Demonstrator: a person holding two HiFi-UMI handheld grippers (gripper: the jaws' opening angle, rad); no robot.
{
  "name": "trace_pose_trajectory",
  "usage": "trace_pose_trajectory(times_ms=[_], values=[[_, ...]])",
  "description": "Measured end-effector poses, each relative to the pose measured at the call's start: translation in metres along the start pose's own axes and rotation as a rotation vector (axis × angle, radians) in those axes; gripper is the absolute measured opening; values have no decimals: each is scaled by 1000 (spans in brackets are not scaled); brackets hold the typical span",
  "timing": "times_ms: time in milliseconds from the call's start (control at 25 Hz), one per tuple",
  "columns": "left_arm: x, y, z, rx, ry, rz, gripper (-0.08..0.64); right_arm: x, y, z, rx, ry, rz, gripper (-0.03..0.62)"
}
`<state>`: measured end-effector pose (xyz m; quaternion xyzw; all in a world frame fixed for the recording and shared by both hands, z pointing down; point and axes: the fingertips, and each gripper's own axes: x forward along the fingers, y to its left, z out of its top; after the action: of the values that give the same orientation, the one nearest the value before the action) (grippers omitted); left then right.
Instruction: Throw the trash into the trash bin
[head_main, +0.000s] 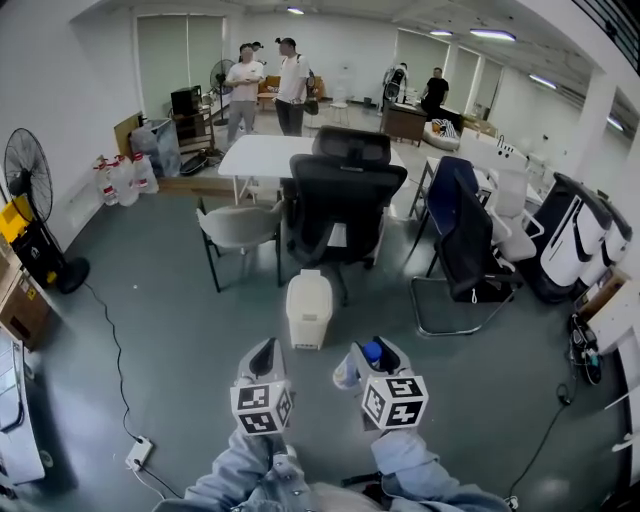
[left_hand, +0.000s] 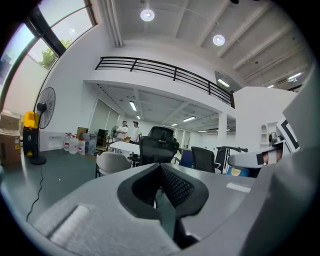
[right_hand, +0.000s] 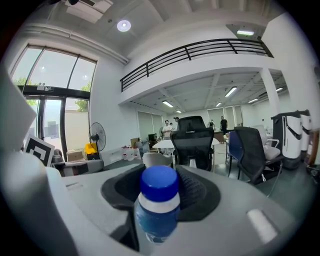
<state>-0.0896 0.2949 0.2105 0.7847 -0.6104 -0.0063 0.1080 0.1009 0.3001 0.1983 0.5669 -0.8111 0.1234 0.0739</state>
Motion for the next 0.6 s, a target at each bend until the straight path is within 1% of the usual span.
trace_pose_trajectory(times_ms=[160, 360, 600], values=[[36, 22, 13, -18, -9, -14, 6, 35, 0, 15, -9, -5, -18, 195], [80, 45, 22, -17, -11, -46, 6, 77, -6, 31, 4, -28, -62, 195], [116, 66, 18, -40, 1, -64, 6, 109, -13, 34, 15, -25, -100, 195]])
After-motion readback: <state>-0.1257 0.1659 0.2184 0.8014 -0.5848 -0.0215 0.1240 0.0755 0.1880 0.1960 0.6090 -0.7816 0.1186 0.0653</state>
